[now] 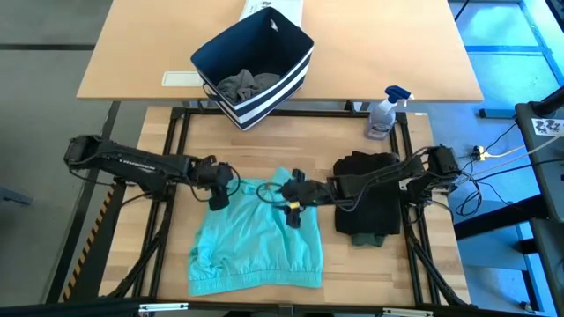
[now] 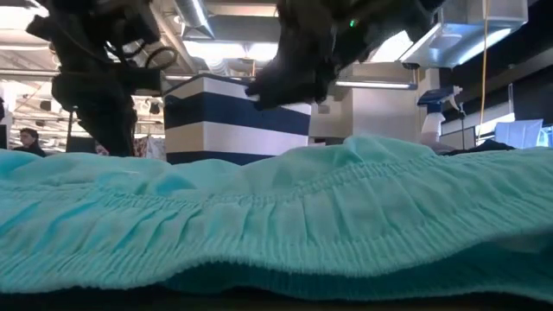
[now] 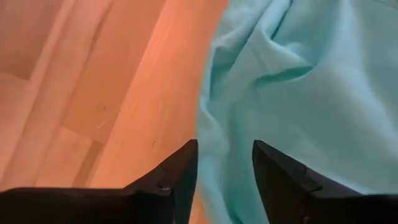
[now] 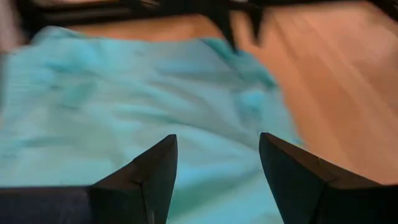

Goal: Fold Laundry from Bin

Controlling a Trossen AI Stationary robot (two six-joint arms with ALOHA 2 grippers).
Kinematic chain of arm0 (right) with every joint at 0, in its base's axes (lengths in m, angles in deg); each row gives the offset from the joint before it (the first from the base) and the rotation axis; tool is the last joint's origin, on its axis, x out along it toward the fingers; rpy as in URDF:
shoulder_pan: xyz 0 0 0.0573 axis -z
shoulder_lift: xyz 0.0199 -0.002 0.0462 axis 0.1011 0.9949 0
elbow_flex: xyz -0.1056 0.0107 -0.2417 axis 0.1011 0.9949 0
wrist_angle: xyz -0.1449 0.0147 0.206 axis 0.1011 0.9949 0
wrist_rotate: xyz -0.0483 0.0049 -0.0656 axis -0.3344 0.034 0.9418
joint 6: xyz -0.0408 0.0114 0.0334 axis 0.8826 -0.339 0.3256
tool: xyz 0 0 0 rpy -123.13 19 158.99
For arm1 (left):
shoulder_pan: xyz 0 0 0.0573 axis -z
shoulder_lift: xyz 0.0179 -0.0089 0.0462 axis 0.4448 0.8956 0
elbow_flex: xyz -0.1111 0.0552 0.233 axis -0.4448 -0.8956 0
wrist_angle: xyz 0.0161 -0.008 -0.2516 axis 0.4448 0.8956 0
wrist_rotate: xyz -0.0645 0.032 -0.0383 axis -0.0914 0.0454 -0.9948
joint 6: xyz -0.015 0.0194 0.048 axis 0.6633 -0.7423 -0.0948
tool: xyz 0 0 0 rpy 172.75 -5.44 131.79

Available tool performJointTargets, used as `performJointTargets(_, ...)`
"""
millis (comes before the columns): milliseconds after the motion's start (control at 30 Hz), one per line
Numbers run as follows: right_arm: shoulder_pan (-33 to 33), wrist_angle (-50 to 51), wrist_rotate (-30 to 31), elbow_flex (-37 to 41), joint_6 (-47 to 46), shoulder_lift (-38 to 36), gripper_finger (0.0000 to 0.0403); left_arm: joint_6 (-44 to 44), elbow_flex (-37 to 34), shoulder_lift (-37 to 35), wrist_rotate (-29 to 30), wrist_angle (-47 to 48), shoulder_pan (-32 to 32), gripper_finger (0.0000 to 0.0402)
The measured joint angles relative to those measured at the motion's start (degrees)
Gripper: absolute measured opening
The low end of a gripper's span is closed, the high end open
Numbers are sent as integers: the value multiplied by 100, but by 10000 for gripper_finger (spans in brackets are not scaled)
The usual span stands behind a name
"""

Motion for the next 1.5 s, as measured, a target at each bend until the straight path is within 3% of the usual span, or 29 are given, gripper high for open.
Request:
performJointTargets(233,-498,-984,-280,-9,1,420,224,-287,0,602,-521,-218,-524,192)
performJointTargets(433,-665,-897,-580,-271,-228,1148,224,-288,0,1206,-30,-351,-721,204)
performJointTargets(567,-656,-443,-864,-444,-575,1539,224,-397,-2,1477,291,-439,-849,172)
performJointTargets(667,-654,322,-856,-552,-768,1704,224,-483,-2,1480,290,-520,-901,113)
performJointTargets(767,-656,858,-787,-586,-930,1704,224,-542,13,1377,291,-532,-931,31)
performJointTargets(833,-668,1013,-705,-592,-1041,1696,224,-565,26,1283,287,-541,-942,12)
performJointTargets(1200,-839,1478,-636,-586,-1216,1694,224,-558,31,42,505,-124,-944,2)
performJointTargets(1500,-842,1958,-566,-586,-1383,1687,224,-542,35,-1067,234,-62,-702,2)
